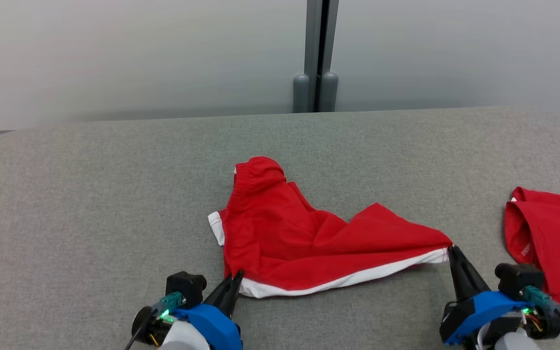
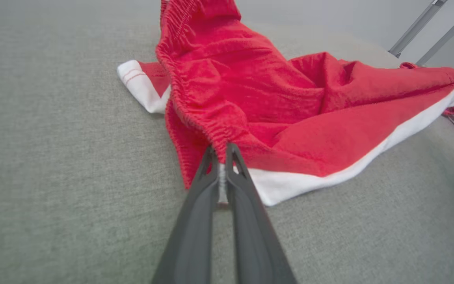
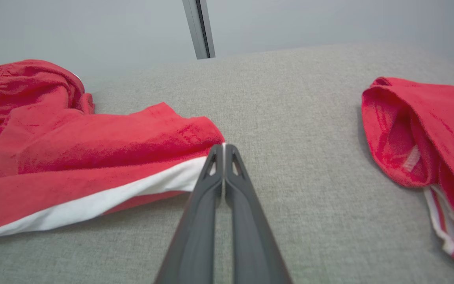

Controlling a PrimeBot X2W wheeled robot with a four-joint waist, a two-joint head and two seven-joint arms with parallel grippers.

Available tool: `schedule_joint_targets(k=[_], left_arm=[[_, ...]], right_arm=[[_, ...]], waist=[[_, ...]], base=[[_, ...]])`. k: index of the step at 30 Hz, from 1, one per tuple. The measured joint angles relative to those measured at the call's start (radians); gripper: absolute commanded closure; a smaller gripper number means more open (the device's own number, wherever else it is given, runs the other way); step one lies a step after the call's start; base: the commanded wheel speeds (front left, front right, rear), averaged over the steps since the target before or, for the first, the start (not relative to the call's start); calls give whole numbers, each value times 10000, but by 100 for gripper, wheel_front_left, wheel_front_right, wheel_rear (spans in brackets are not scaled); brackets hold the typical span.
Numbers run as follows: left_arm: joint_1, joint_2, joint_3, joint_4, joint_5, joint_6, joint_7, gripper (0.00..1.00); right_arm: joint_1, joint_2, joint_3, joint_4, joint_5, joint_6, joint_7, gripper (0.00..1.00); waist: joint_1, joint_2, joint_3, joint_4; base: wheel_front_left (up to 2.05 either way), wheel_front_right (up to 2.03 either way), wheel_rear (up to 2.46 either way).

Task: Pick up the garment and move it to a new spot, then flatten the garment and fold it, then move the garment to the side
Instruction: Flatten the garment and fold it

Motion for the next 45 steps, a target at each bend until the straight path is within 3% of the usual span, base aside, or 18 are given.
schedule_joint_targets(k=[6,10,14,17,23,29,34,45], left_arm=[[-837,570,706,-1941,125,8,-117,100],[-2047,1271,1285,-3661,713,326,-117,100],[-3452,1661,1776,-4332,706,608,337,100],[-4463,1797,1987,-4309,915,842,568,100],[-6391,1776,2167,-3183,1467,1235,512,100],[-7948,1258,2437,-2464,1789,1369,-21,100],[-7277,803,2690,-1996,1662,1103,-117,100],[-1346,-272,3371,-1492,1540,382,-119,100]], right_arm=[[-752,-180,107,-1440,631,0,2,100],[-1953,-890,614,-2420,1127,0,0,100],[-3393,-1524,1143,-2589,1256,0,0,100],[-4672,-1879,1494,-2282,1055,0,17,100],[-7465,-1942,2023,-1262,635,0,27,100],[-9364,-1952,1367,-1057,-23,0,8,100],[-8810,-1661,1223,-1266,-104,0,2,100],[-2084,-1137,1927,-1400,846,0,4,100]], waist=[[0,0,-331,61],[0,-1,-342,85],[0,0,5,37],[1,-1,415,-38],[4,1,1504,-200],[4,1,2293,-69],[3,2,2323,58],[-1,-1,1122,7]], base=[[0,0,0],[0,0,0],[0,0,0],[0,0,0],[0,0,0],[0,0,0],[0,0,0],[0,0,0]])
